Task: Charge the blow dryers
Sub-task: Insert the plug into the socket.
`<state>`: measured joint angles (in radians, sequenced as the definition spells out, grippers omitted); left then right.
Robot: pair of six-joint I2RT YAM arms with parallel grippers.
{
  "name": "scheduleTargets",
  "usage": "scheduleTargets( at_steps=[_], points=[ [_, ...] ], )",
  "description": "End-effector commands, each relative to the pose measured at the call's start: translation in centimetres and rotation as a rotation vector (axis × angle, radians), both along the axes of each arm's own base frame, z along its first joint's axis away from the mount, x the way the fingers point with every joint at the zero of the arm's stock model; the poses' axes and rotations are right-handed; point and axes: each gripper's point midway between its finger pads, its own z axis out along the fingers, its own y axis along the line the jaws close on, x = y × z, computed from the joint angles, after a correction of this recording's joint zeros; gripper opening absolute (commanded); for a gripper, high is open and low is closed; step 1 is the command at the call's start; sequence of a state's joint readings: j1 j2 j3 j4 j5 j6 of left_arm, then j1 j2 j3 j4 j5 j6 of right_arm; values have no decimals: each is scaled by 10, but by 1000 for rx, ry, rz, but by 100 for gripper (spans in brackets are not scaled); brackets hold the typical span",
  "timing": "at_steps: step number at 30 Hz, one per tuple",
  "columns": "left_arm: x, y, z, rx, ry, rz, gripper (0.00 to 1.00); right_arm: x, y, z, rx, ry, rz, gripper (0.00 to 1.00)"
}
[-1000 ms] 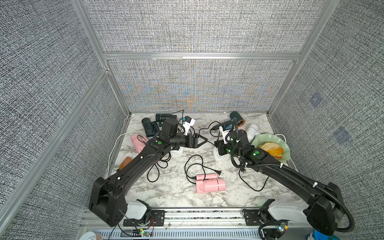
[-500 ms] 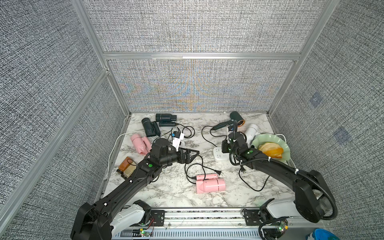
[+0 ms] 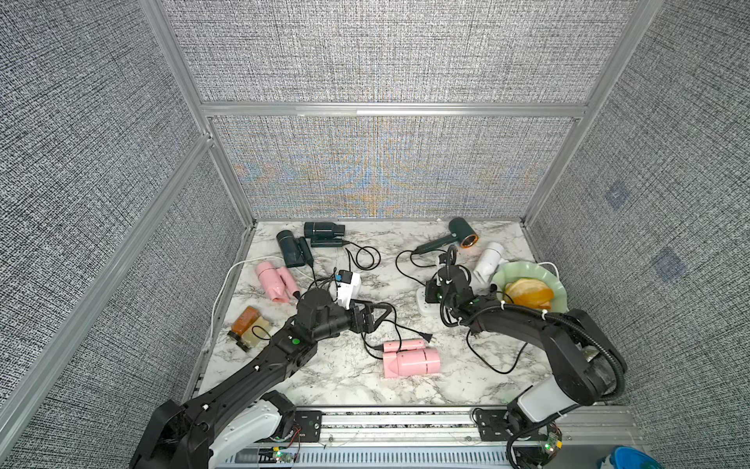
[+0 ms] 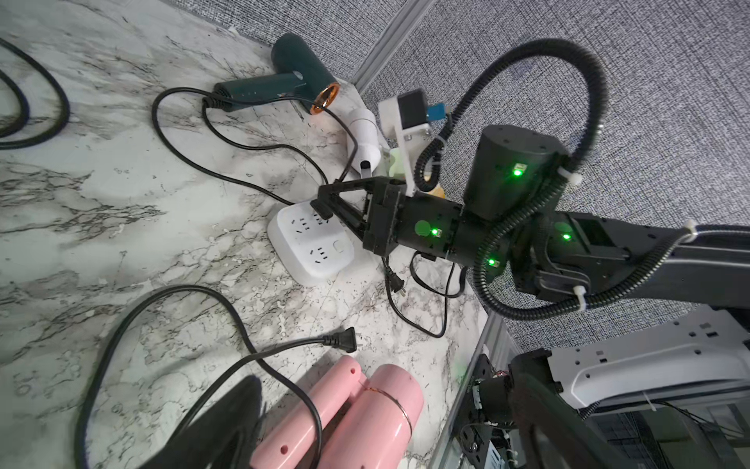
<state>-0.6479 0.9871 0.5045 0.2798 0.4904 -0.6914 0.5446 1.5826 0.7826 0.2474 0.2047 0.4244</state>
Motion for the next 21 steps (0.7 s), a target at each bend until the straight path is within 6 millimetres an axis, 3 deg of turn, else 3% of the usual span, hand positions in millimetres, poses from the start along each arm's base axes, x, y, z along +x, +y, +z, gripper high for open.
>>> scheduleTargets(
  at_steps=[1, 21],
  points=[
    [6, 0, 17, -33, -69, 29, 99, 7, 3, 7, 51, -38, -25, 8],
    [9, -9, 6, 7, -55, 23, 99, 4, 0, -16, 69, -25, -57, 8]
  ],
)
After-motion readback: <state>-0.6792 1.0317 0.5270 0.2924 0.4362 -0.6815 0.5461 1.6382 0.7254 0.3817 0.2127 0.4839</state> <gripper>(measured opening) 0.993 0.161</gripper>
